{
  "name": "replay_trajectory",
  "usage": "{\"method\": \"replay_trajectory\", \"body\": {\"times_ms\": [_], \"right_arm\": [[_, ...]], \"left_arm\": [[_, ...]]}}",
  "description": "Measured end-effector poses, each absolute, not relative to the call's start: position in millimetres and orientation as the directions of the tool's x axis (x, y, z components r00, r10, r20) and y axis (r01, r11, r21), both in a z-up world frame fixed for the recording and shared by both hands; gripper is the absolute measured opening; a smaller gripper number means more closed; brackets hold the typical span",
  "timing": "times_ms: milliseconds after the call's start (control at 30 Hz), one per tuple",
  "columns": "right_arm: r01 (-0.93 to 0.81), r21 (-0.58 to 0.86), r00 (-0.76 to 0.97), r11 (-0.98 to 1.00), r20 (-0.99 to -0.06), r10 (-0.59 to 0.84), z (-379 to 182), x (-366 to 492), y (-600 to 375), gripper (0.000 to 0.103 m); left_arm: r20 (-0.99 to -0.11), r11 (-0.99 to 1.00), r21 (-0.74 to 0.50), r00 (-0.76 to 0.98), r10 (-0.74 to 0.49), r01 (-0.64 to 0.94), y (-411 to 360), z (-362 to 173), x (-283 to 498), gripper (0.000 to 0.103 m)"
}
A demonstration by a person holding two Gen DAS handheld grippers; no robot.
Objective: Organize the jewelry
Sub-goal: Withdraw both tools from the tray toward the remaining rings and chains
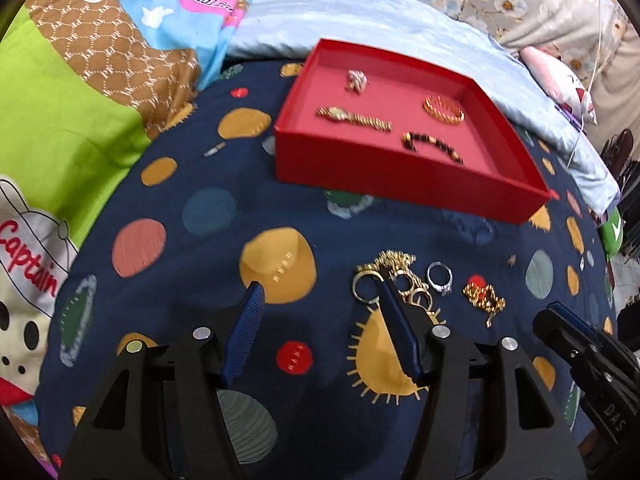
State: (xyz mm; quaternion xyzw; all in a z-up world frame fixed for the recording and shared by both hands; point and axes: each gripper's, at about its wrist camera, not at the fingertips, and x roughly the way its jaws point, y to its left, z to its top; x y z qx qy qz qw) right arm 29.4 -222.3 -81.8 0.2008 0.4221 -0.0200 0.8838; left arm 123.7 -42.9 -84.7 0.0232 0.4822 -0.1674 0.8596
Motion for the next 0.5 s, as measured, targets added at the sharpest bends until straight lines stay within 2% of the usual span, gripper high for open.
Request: {"method": "replay_trajectory", "body": {"times_ms": [267, 400, 500], "right_arm": [[0.202, 0.333, 0.631, 0.921, -0.763, 0.137, -86.9, 29.6, -219.4, 0.027], [0.211, 0.338, 0.628, 0.917, -0.766, 0.137, -90.9, 31.3, -222.3, 0.027], [0.218, 0.341, 0.626, 0.914, -0.768, 0.137, -93.3, 32.9, -224.0, 0.027]], "left_arm": [[-0.847, 0.938, -0.105, 0.465, -0.259, 0.33, -58.3, -96.8, 126.8, 0.057], [-0.843, 0.94, -0.08, 0.481, -0.241, 0.331, -62.8, -97.4, 130.5, 0.053], [-0.842, 0.938, -0.052, 0.49, -0.225, 0.341, -66.0, -97.7, 132.0, 0.044]]}}
